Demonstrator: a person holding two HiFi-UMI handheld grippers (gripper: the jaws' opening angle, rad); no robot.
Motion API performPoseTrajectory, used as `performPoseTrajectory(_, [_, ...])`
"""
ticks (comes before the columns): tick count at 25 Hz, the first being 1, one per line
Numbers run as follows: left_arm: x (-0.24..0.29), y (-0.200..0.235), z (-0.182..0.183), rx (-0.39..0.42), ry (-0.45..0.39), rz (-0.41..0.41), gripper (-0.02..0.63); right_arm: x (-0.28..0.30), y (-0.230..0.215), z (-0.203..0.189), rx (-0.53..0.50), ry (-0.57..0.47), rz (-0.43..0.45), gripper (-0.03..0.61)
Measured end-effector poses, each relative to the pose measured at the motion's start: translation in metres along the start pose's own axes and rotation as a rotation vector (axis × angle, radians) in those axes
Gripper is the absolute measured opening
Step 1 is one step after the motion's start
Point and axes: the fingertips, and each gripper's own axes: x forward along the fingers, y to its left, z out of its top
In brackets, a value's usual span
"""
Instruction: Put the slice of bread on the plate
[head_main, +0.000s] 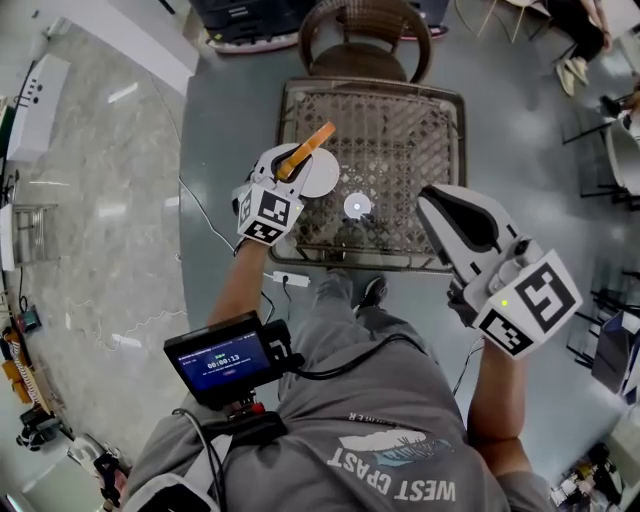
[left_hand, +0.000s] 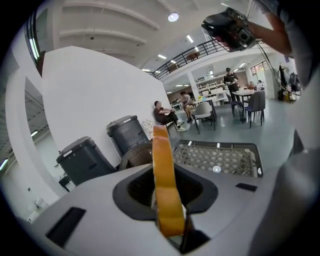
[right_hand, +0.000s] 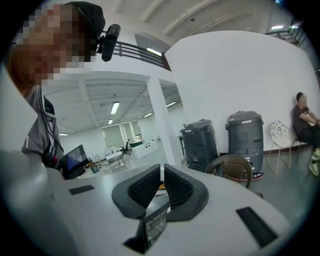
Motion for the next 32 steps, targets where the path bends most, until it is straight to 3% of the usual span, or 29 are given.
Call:
performPoseTrajectory(13, [0.051,-0.015,-0.065,0.093,0.137,-0.026,0.097,0.011,-0.022,-0.025,0.044,0.071,-0.015,0.011])
performPoseTrajectory(32, [0.105,-0.035,-0.130,0.352,0.291,-0.024,0.098,0.025,-0.040,-0.072,0.108,0.158,-0.032,0.011])
